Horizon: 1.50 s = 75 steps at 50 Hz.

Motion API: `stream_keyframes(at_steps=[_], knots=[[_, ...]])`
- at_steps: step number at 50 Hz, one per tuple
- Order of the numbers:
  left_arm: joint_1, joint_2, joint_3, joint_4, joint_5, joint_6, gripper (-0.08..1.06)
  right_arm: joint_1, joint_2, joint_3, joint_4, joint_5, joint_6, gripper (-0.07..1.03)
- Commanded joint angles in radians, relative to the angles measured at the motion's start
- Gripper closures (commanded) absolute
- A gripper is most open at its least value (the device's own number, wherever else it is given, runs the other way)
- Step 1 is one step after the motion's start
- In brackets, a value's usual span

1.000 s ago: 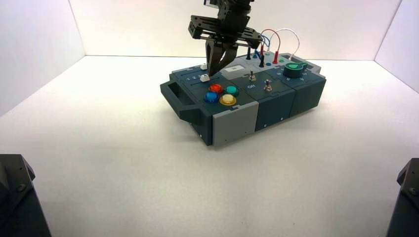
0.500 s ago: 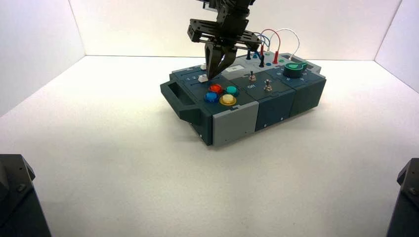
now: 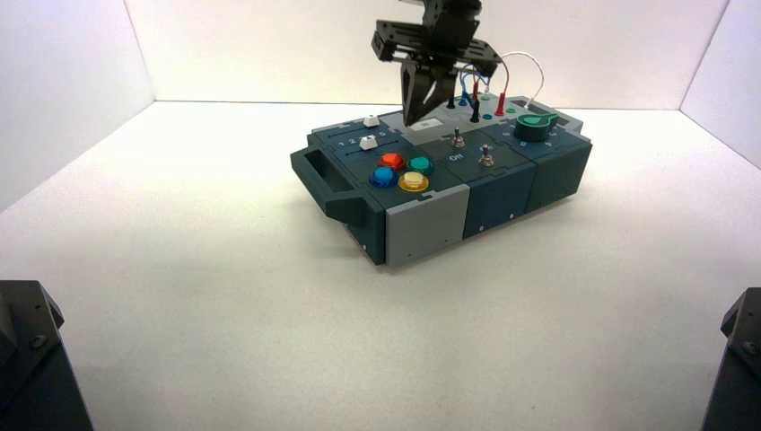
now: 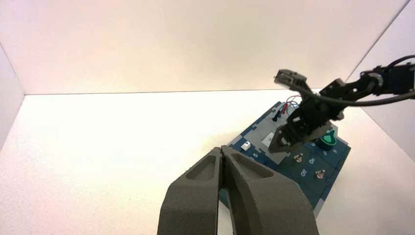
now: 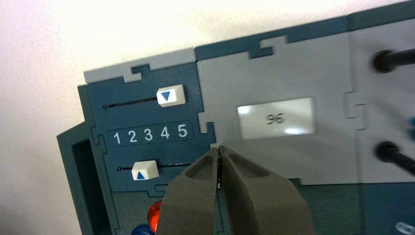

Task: Move the bottom slider to position 3.

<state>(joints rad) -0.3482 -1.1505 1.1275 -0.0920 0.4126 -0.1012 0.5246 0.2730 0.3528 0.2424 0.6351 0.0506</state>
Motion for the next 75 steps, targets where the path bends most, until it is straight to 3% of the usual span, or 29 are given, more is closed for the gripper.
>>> stream_keyframes(at_steps=[1, 10, 20, 34, 75], knots=[[0.008, 0.012, -0.023, -0.003, -0.011, -0.002, 1.01, 0.011, -0.064, -0.017, 0.008, 0.005, 0.005, 0.98], [0.008, 0.015, -0.021, -0.003, -0.009, 0.0, 1.01, 0.044, -0.097, -0.026, 0.029, 0.025, 0.005, 0.98], [0.008, 0.015, -0.023, -0.005, -0.011, -0.002, 1.01, 0.091, -0.11, -0.025, 0.081, 0.031, 0.006, 0.98], [0.008, 0.012, -0.023, -0.005, -0.011, -0.002, 1.01, 0.135, -0.075, -0.018, 0.106, 0.043, 0.008, 0.98], [0.008, 0.006, -0.023, -0.005, -0.011, -0.002, 1.01, 0.155, -0.009, -0.017, 0.124, 0.043, 0.006, 0.98]])
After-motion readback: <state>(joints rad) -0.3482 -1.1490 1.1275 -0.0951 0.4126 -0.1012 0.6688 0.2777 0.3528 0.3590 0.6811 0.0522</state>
